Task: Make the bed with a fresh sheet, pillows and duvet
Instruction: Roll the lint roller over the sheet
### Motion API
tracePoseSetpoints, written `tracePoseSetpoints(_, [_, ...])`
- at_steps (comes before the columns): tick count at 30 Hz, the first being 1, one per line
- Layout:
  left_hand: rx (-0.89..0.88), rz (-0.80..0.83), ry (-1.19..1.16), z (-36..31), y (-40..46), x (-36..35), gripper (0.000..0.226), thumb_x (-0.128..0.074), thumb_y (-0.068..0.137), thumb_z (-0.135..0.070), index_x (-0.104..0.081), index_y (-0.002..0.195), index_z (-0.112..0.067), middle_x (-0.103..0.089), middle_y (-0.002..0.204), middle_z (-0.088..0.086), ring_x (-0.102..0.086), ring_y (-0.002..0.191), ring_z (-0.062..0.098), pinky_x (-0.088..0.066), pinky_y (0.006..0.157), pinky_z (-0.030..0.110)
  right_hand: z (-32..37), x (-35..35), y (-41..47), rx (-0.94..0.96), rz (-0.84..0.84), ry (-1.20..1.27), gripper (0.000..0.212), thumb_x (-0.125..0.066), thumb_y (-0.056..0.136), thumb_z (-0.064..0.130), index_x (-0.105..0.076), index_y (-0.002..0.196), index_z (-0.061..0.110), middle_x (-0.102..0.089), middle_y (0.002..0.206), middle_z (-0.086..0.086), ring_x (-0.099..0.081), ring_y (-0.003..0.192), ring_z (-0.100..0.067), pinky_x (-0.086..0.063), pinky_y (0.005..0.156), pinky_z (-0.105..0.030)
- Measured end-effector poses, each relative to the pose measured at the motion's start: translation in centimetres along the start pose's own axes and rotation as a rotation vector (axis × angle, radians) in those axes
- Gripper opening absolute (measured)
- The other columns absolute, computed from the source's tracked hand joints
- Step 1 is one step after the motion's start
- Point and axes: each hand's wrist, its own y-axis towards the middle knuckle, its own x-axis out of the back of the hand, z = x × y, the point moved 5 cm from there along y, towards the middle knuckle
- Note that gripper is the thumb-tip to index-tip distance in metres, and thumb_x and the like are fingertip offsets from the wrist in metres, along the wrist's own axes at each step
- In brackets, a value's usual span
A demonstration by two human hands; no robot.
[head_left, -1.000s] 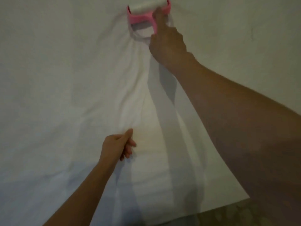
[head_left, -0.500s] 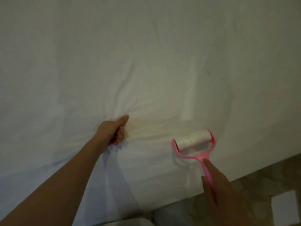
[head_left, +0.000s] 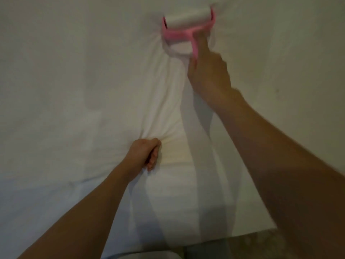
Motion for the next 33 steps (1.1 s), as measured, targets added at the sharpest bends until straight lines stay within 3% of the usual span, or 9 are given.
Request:
tracePoseSetpoints(5, [-0.02,0.009,0.019,-0.2,-0.1,-0.1,0.055,-0.047,0.093,-0.009,-0.045,0.038,-0.013,-0.034,0.033,0.009,-0.029,0.025,0.02,-0.028,0.032,0.018,3.3,2.4,6.4,0.005,-0.023,0.066,0.048,-0.038,0.095,0.017,-0.035,0.144,0.018,-0.058,0.123,-0.01,-0.06,0.104,-0.029,-0.04,0.072,-0.027])
tracePoseSetpoints(7, [-0.032,0.002,0.04,-0.3,-0.4,-0.2,0.053,-0.047,0.093,-0.01,-0.045,0.04,-0.01,-0.036,0.033,0.009,-0.031,0.026,0.02,-0.028,0.032,0.018,2.9,2.3,5.2,0.036,-0.005,0.032,0.053,-0.038,0.095,0.015,-0.029,0.148,0.021,-0.057,0.122,-0.012,-0.059,0.1,-0.029,-0.039,0.071,-0.028])
tracePoseSetpoints(11, [-0.055,-0.05,0.052,-0.6,-1.3,-0.6,0.047,-0.048,0.095,-0.009,-0.046,0.049,-0.003,-0.04,0.033,0.007,-0.033,0.025,0.017,-0.028,0.03,0.017,-1.3,1.3,-2.1,0.05,0.045,-0.093,0.06,-0.038,0.099,0.02,-0.014,0.152,0.032,-0.058,0.116,-0.021,-0.059,0.104,-0.038,-0.038,0.075,-0.035])
tracePoseSetpoints(17, [-0.166,-0.127,0.142,-0.4,-3.5,-1.5,0.04,-0.052,0.097,-0.017,-0.056,0.059,-0.004,-0.051,0.039,0.0,-0.044,0.032,0.009,-0.039,0.037,0.017,-9.3,-1.4,-16.4,-0.002,0.058,-0.026,0.053,-0.036,0.1,0.027,-0.02,0.15,0.034,-0.057,0.096,-0.017,-0.06,0.085,-0.039,-0.043,0.07,-0.04])
tracePoseSetpoints(22, [-0.31,-0.19,0.408,2.1,-5.9,-3.0,0.033,-0.048,0.097,-0.016,-0.061,0.067,-0.011,-0.06,0.061,0.005,-0.051,0.039,0.001,-0.044,0.046,0.011,-15.0,-4.1,-28.9,-0.071,0.049,0.042,0.053,-0.037,0.099,0.032,-0.021,0.149,0.038,-0.056,0.091,-0.01,-0.059,0.073,-0.032,-0.049,0.064,-0.04])
tracePoseSetpoints(26, [-0.162,-0.15,0.297,7.6,-8.3,-4.6,0.031,-0.046,0.098,-0.012,-0.061,0.071,-0.007,-0.06,0.053,0.003,-0.054,0.038,0.004,-0.045,0.043,0.015,-18.7,-5.9,-38.4,-0.075,-0.002,0.136,0.05,-0.028,0.096,0.043,-0.025,0.146,0.04,-0.06,0.085,-0.008,-0.061,0.063,-0.028,-0.054,0.053,-0.046])
tracePoseSetpoints(29, [-0.15,-0.184,0.224,11.2,-9.8,-5.9,0.029,-0.047,0.097,-0.011,-0.062,0.073,-0.005,-0.059,0.047,0.0,-0.055,0.04,0.008,-0.048,0.044,0.017,-21.9,-6.5,-45.3,-0.123,0.067,0.082,0.05,-0.028,0.095,0.045,-0.027,0.146,0.046,-0.065,0.091,-0.006,-0.065,0.063,-0.023,-0.056,0.054,-0.043])
tracePoseSetpoints(33, [-0.082,-0.202,-0.057,14.1,-10.0,-8.7,0.03,-0.045,0.098,-0.017,-0.058,0.075,-0.004,-0.054,0.042,-0.001,-0.051,0.036,0.01,-0.044,0.04,0.018,-26.4,-6.5,-51.0,-0.147,0.094,0.084,0.052,-0.023,0.093,0.047,-0.007,0.14,0.063,-0.06,0.087,-0.001,-0.061,0.064,-0.018,-0.052,0.055,-0.038])
